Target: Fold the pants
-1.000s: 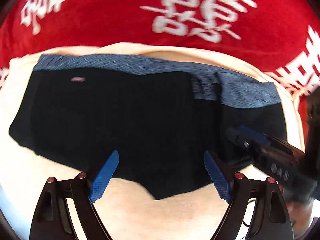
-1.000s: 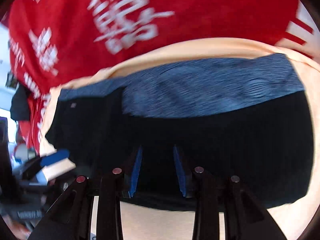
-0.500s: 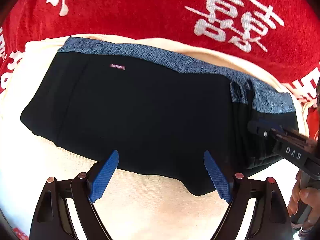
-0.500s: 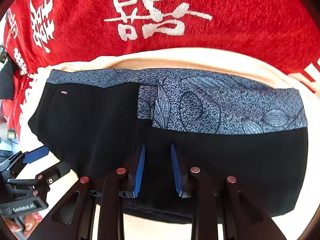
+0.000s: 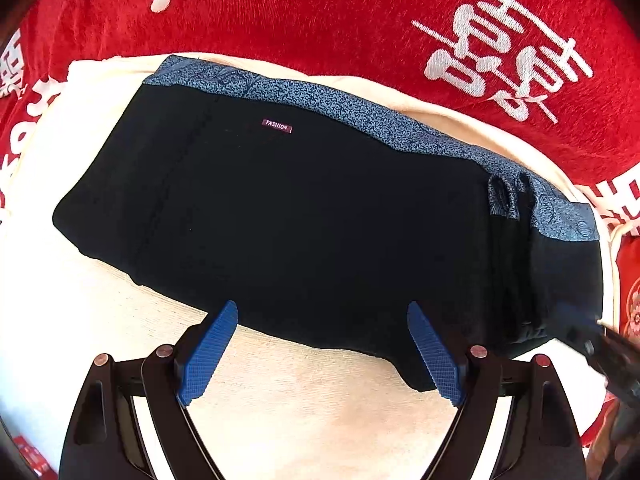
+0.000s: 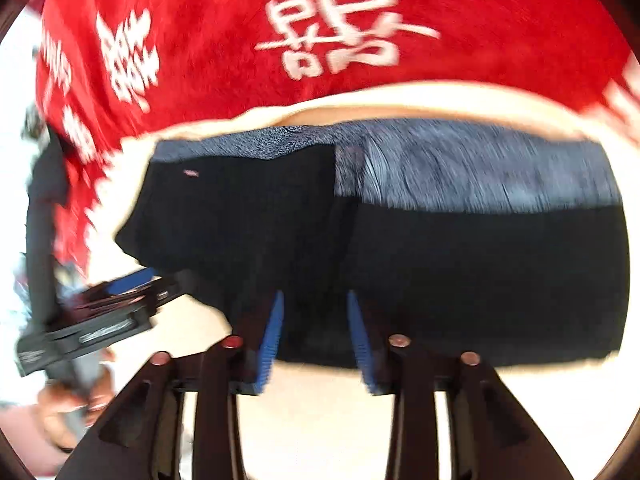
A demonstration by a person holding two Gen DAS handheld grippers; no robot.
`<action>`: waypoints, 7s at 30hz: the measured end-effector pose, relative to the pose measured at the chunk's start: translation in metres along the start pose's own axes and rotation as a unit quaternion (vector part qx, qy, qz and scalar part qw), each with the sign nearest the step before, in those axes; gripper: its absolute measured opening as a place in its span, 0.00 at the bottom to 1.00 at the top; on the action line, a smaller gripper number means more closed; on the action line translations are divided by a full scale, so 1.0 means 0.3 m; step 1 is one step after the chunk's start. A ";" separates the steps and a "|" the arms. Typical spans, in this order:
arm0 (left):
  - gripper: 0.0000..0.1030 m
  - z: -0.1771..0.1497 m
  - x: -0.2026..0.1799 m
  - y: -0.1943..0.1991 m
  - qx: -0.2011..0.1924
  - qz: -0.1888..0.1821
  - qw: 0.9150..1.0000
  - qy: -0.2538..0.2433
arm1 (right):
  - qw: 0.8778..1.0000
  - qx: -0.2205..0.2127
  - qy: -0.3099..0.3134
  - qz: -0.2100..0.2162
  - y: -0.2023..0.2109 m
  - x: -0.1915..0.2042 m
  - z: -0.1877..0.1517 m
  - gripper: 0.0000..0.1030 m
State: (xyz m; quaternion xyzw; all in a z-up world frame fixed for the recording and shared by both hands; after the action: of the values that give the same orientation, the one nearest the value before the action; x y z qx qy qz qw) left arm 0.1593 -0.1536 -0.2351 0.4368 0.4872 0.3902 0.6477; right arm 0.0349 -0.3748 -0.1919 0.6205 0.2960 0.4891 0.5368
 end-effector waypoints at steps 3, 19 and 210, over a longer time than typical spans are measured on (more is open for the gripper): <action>0.85 -0.002 0.015 0.001 0.002 -0.007 1.000 0.002 | 0.996 0.018 -0.080 0.044 -0.002 -0.080 -0.068 0.44; 0.85 -0.027 -0.102 -0.028 0.011 -0.014 1.000 -0.019 | 0.903 0.017 -0.368 0.223 -0.143 -0.281 -0.142 0.09; 0.74 -0.189 -0.753 -0.028 -0.063 0.044 0.956 -0.283 | 0.991 0.002 -0.086 0.103 0.074 -0.632 0.070 0.31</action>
State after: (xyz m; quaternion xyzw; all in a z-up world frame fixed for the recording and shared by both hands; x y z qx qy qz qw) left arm 0.0550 -0.3560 -0.1856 0.5087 0.2389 0.3082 0.7676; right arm -0.0147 -0.5574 -0.2242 0.6882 0.1846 0.4860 0.5060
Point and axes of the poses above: each gripper's, at about its wrist camera, not at the fingertips, and y roughly against the way its jaws point, x to its left, z to its top, the point moved 1 cm from there along -y, roughly the way its jaws point, and after that the axes turned 10 degrees about -z, right-handed, at the moved point
